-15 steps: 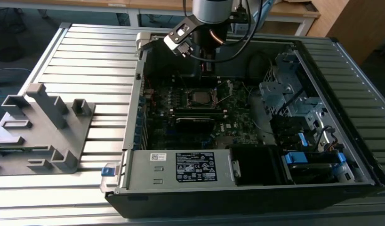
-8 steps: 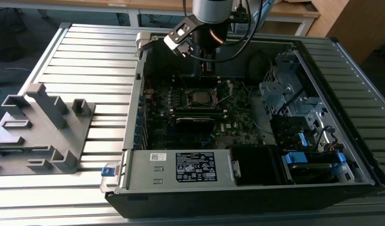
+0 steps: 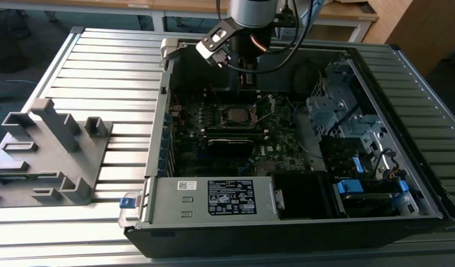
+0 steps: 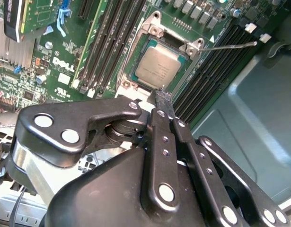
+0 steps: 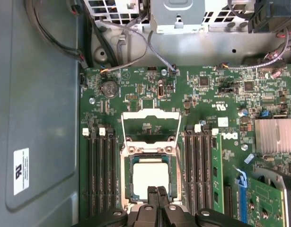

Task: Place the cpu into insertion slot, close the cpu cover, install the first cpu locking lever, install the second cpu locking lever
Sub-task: 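Close the cpu cover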

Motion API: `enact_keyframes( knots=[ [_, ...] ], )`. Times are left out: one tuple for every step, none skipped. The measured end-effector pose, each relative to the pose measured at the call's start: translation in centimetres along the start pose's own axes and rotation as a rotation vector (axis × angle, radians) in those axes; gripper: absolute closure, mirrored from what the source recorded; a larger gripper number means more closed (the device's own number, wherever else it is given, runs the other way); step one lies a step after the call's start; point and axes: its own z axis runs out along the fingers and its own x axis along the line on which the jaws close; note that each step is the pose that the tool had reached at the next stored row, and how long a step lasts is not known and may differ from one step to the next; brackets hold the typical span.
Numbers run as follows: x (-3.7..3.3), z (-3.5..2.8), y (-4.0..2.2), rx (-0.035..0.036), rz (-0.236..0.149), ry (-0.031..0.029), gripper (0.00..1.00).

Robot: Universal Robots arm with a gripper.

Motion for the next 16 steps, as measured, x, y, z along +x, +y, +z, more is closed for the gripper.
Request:
enact_keyframes(
  knots=[
    [0.00,0.01,0.14,0.0000,0.000,0.0001,0.89],
    [0.01,0.02,0.25,0.0000,0.000,0.0001,0.89],
    [0.01,0.02,0.33,-0.0001,0.000,0.0002,0.89],
    [0.01,0.02,0.33,-0.0001,0.000,0.0002,0.89],
    [0.01,0.02,0.34,-0.0001,0.000,0.0002,0.89],
    [0.01,0.02,0.34,-0.0001,0.000,0.0001,0.89],
    [0.01,-0.01,0.34,0.0000,0.000,-0.0001,0.89],
    [0.02,-0.09,0.35,0.0001,0.000,-0.0002,0.89],
    [0.02,-0.17,0.35,-0.0001,0.000,0.0000,0.89],
    [0.02,-0.24,0.35,-0.0001,0.000,0.0001,0.89],
    [0.02,-0.25,0.36,-0.0001,0.000,0.0002,0.89],
    [0.02,-0.25,0.36,-0.0001,0.000,0.0002,0.89],
    [0.02,-0.24,0.36,-0.0002,0.000,0.0003,0.89],
    [0.02,-0.25,0.36,-0.0002,0.000,0.0003,0.89],
    [0.02,-0.26,0.36,-0.0001,0.000,0.0001,0.89],
    [0.02,-0.26,0.36,-0.0001,0.000,0.0001,0.89]
  ],
)
